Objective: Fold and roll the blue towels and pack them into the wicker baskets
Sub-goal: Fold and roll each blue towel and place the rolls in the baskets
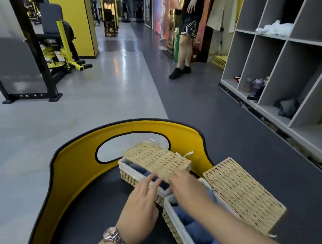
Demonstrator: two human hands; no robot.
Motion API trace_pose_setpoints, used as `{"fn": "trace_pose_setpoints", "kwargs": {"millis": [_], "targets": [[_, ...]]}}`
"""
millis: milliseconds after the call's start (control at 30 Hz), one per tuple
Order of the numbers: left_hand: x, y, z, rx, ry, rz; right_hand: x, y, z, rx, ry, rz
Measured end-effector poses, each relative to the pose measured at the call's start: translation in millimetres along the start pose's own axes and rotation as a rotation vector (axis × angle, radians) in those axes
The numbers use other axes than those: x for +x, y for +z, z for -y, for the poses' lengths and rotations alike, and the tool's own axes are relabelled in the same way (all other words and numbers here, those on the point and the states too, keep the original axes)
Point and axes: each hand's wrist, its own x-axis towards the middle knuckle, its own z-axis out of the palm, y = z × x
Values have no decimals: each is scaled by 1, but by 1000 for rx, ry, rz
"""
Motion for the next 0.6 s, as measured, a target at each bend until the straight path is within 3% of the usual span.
{"fn": "trace_pose_setpoints", "kwargs": {"millis": [133,200,267,333,500,600], "targets": [[-1,6,-9,42,-3,235,-12,28,6,253,-22,120],[-2,8,-10,24,-28,311,-21,13,2,241,-15,136],[-7,10,-13,22,0,319,-39,-7,-12,249,108,73],[-17,15,-22,9,29,302,-67,-19,-39,291,211,-144],[-52,33,-60,23,127,348,-139,-7,-128,262,784,-523],[-61,33,-71,50,109,355,-161,-1,-156,511,1180,-439]]}}
